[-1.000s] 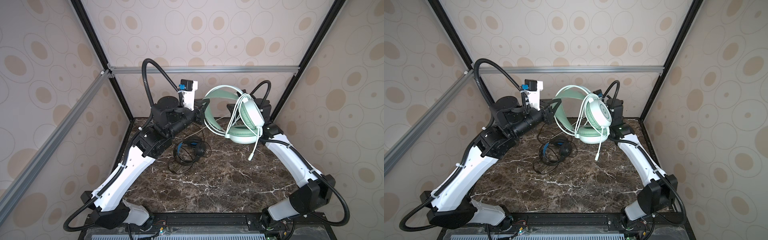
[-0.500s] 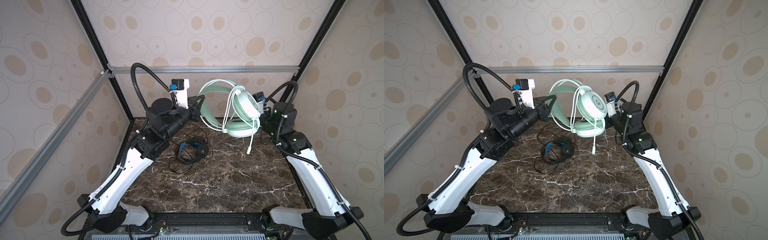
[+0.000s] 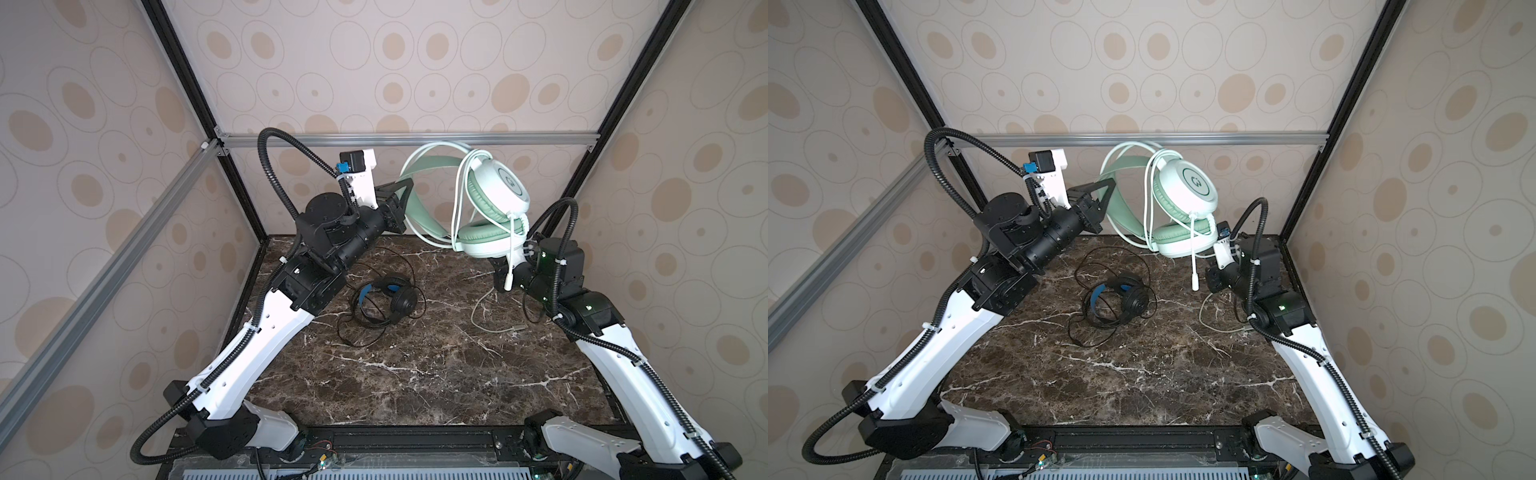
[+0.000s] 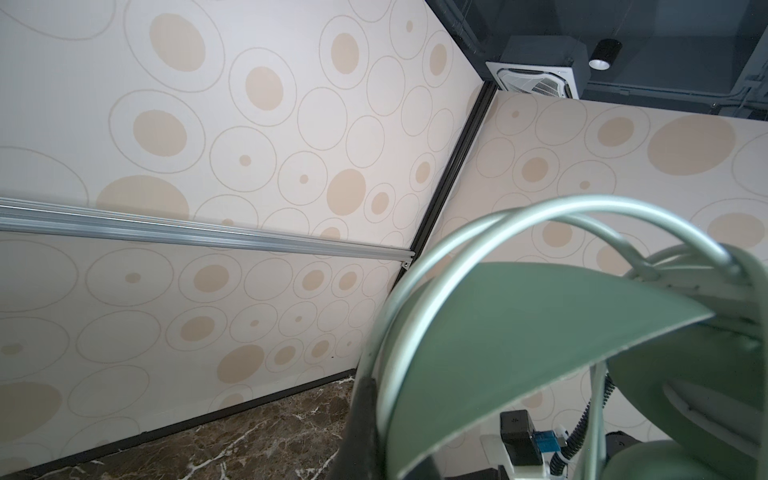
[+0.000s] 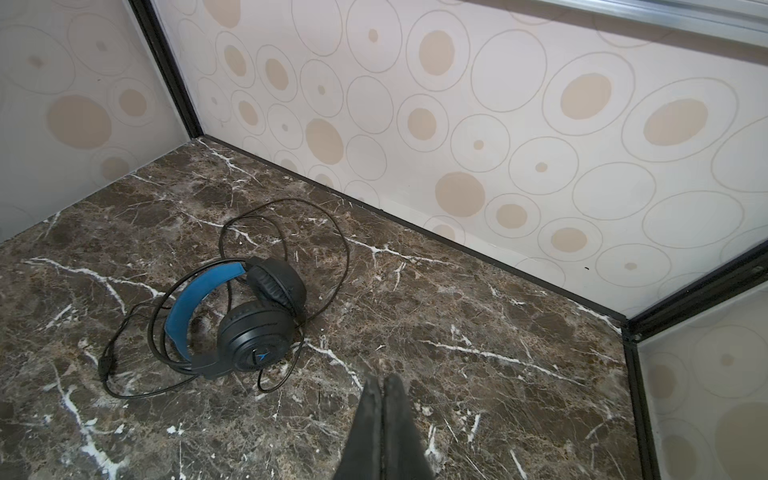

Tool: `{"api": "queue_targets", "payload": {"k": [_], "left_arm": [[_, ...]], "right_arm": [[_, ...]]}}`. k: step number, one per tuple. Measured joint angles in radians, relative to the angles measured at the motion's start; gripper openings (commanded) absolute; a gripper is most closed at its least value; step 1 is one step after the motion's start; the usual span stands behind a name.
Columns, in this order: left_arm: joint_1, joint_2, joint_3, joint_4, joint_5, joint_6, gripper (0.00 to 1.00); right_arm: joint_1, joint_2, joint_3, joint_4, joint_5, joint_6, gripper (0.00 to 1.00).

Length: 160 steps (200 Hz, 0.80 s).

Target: Wrap the headphones

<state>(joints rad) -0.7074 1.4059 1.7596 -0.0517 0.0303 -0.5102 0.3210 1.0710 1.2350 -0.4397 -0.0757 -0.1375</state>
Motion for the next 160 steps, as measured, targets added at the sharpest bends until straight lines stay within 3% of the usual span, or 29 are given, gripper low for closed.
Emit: {"api": "queue_targets", "payload": {"k": [82,160], "left_arm": [[0.004,0.032,0.001,0.048,-0.024,-0.101,0.0],[0.005,0.032,-0.067,0.044,-0.188,-0.214,0.0]], "right_arm": [[0.084,-0.053,-0.172,0.035,-0.01,0.054,0.0],[0.163,-0.07,-0.235,0.104,0.051,0.06,0.0]]}}
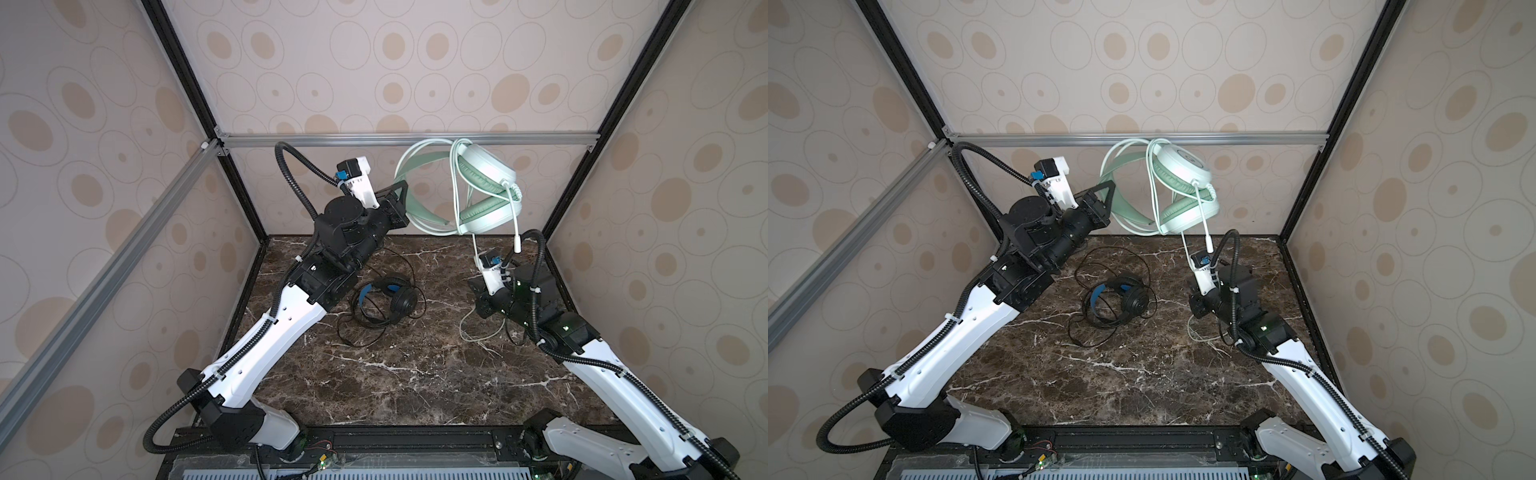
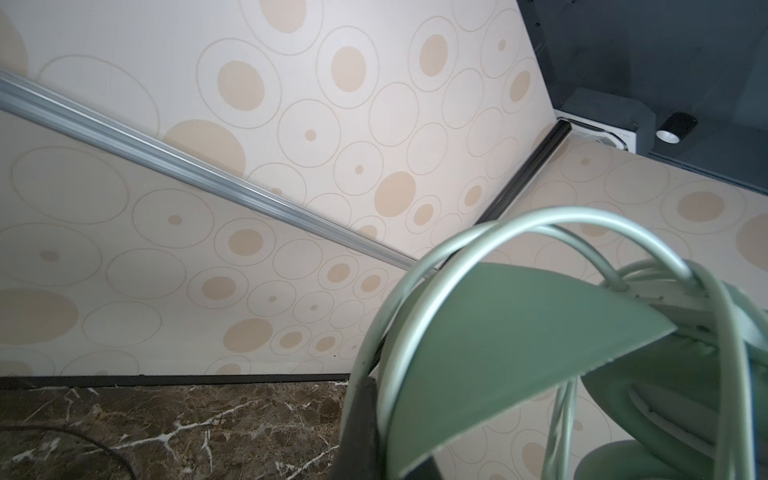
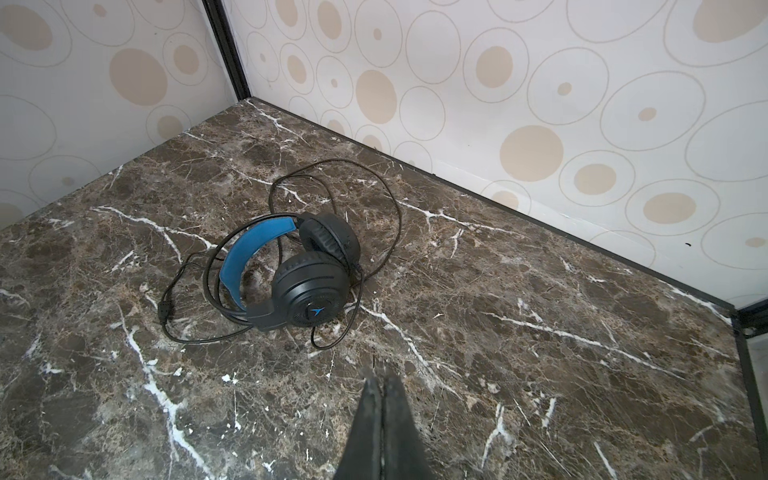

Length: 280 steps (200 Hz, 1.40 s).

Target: Wrap the headphones

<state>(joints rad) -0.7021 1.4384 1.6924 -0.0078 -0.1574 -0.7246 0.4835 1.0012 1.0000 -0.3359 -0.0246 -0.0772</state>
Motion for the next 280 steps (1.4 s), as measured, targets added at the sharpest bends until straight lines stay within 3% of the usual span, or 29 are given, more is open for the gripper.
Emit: {"api": "queue_targets", "payload": {"k": [143,196,223,250,280], "left_arm": [[0.0,0.114,-0.032,-0.096,-0.253,-0.113,0.0],[-0.001,0.13,-0.029,-0.158,-0.305,-0.118,0.0],[-0.003,0.132,-0.029,-0.159,-0.325,-0.115,0.0],[-0.021,0.142,-0.029,-0.158,-0.372,-0.06,0.0],[-0.07,0.15,-0.05,-0.151,-0.466,0.083,0.0]], "right_arm": [[0.219,-0.072,0.016,-0.119,0.284,-0.096,0.0],[0.364,-0.001,0.118,-0.184,0.416,-0.152,0.0],[0.395,0.055,0.196,-0.237,0.431,-0.148,0.0],[0.401,0.108,0.308,-0.296,0.414,-0.13,0.0],[0.401,0.186,0.471,-0.38,0.388,-0.117,0.0]]}}
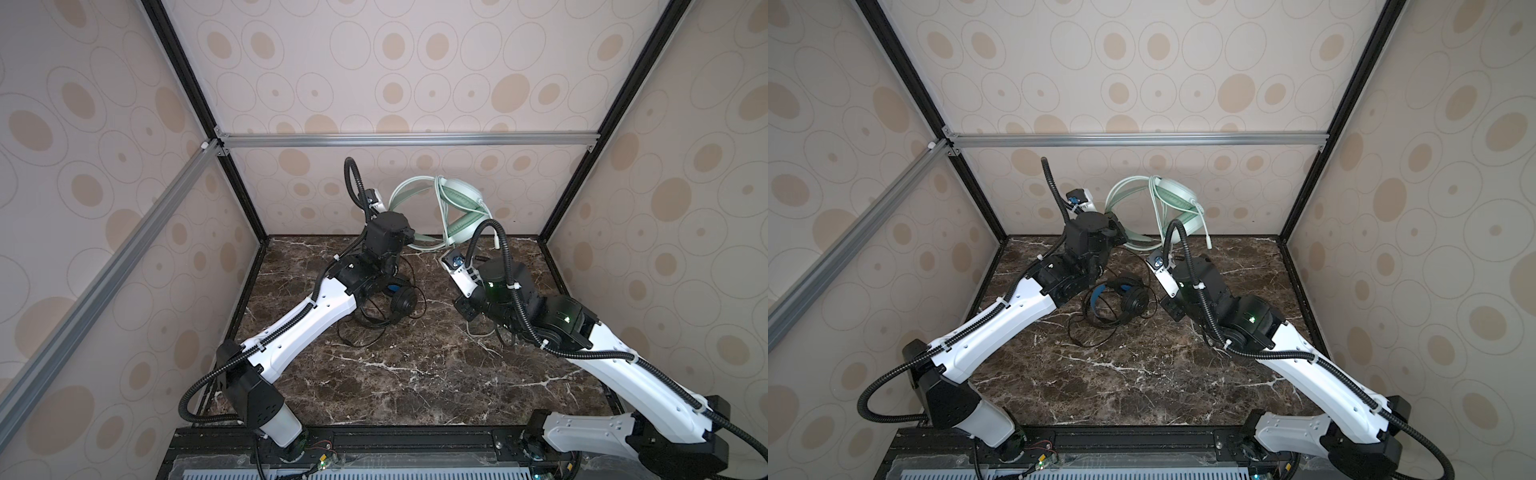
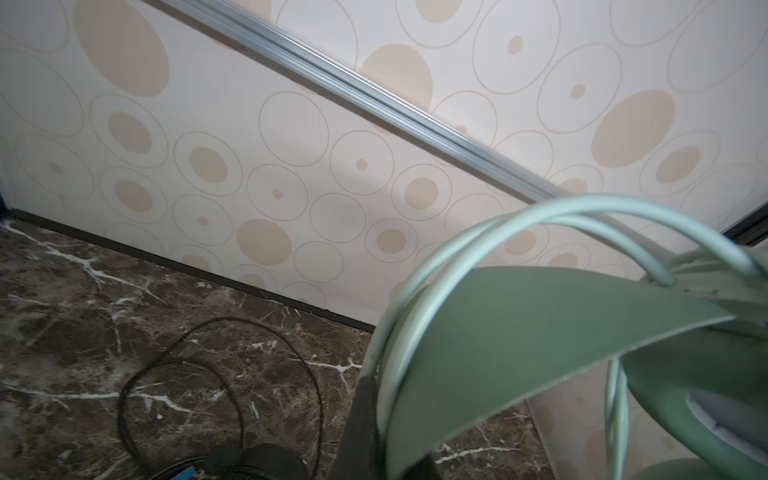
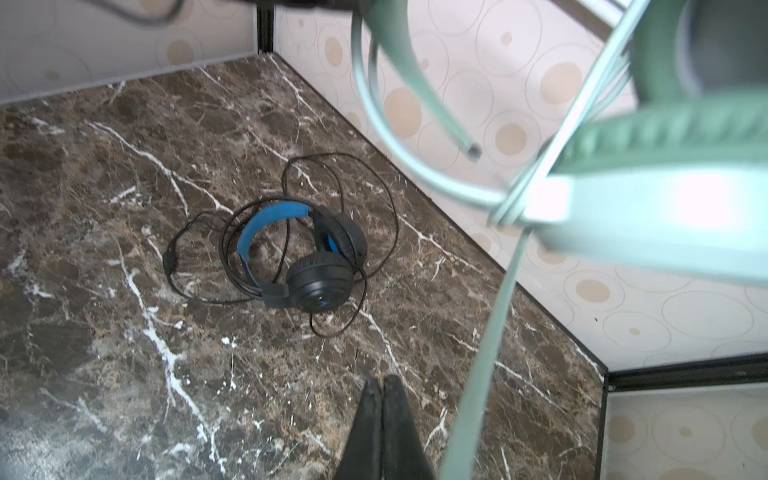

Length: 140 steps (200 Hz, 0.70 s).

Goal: Wrap the headphones
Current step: 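Grasp the mint cable near the ear cup with the right gripper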

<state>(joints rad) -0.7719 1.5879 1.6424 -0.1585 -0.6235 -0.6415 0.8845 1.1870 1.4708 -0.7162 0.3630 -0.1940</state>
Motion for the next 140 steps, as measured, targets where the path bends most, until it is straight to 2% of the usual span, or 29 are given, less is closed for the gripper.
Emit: {"api": "queue_targets", "payload": {"k": [51,95,140], "left_arm": [[-0.06,-0.021,-0.135,0.066,-0.115,0.241,0.0],[-0.079,-0.071,-0.19,0.132,-0.207,0.475,0.0],[-0.081,-0.092,-0.198,0.207,-0.269,0.607,0.0]], "right_arm": [[0.0,0.102,0.165,-0.175,-0.033,0.021,0.0],[-0.02,0.174,0.251,-0.314,-0.082,0.03,0.0],[-0.046,0.209,0.377,-0.429,-0.151,0.04,0.0]]}}
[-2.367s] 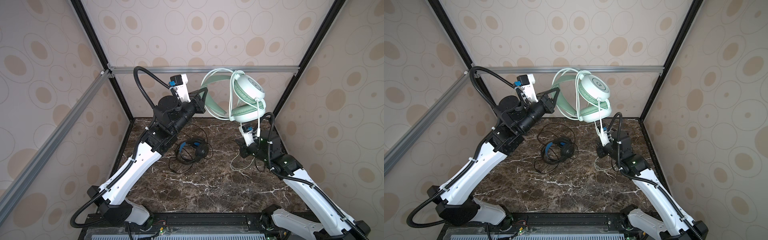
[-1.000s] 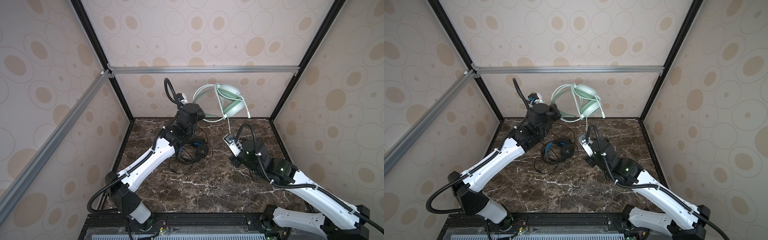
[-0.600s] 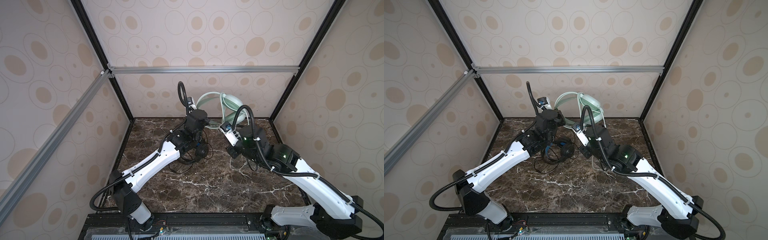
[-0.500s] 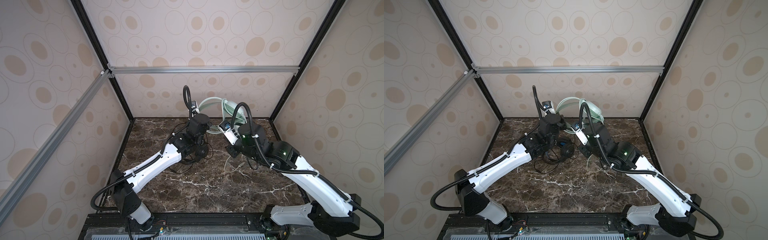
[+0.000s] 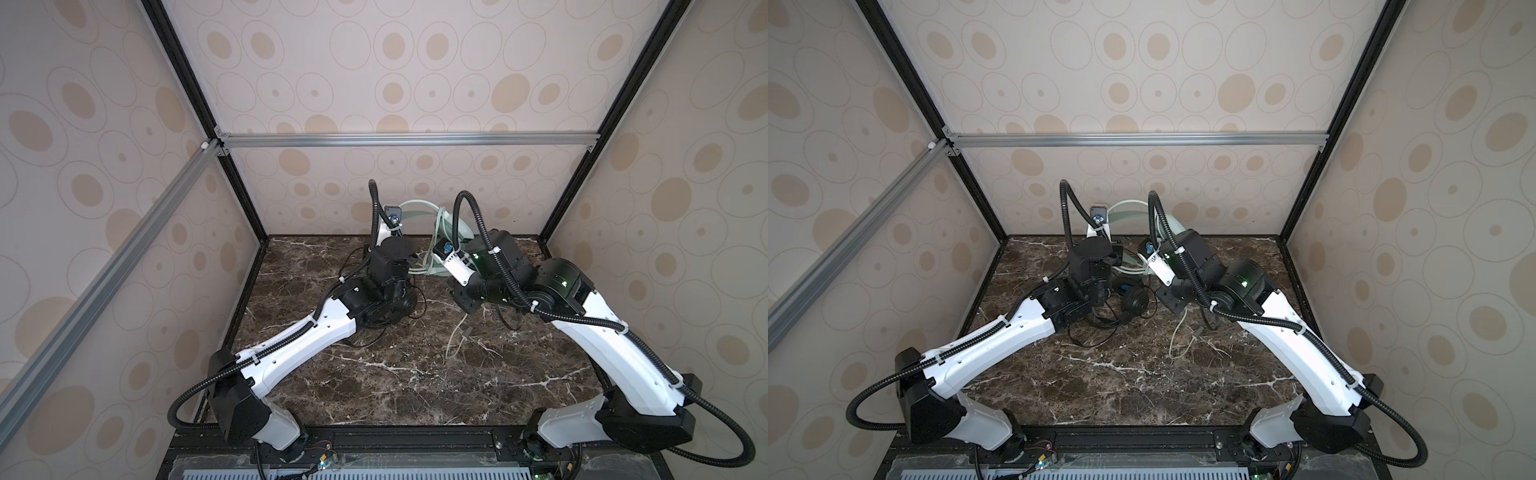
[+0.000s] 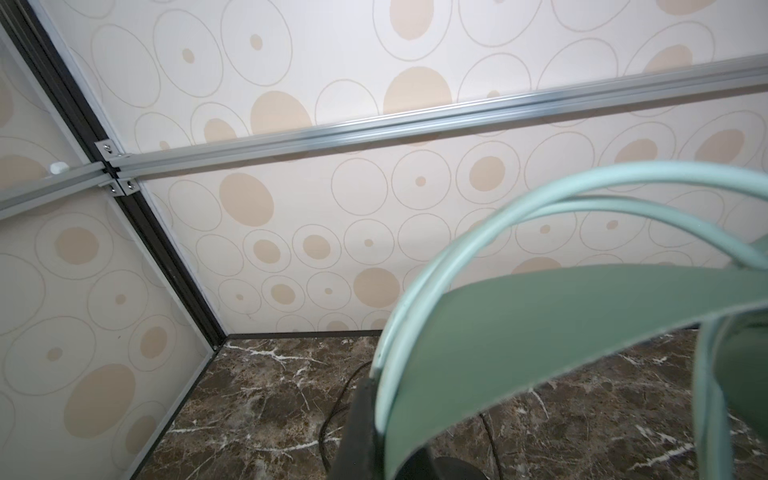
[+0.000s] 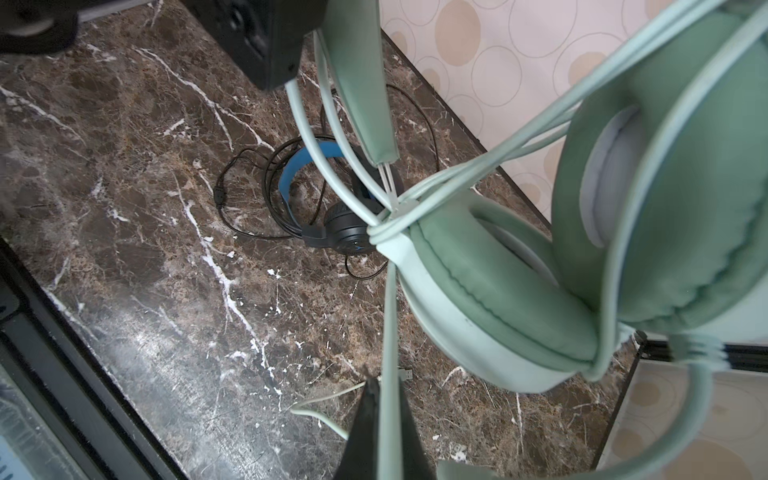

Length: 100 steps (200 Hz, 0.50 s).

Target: Wrap the headphones

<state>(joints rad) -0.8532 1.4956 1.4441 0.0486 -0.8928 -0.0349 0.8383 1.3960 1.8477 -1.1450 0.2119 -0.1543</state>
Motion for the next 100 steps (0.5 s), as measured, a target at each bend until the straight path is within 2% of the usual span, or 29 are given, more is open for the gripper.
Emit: {"api": "queue_targets", "payload": {"k": [46,100], "left_arm": [[-0.006,0.0,0.0,0.048,-0.033,0.084,0.0],[-0.021,0.002,0.003,0.08,-0.011,0.182,0.0]], "right_arm": [[0.0,0.001,0.027,-0.09,-0.007,0.0,0.01],[0.0,0.009,0.064,-0.153,0.066,-0.072,0.01]]}}
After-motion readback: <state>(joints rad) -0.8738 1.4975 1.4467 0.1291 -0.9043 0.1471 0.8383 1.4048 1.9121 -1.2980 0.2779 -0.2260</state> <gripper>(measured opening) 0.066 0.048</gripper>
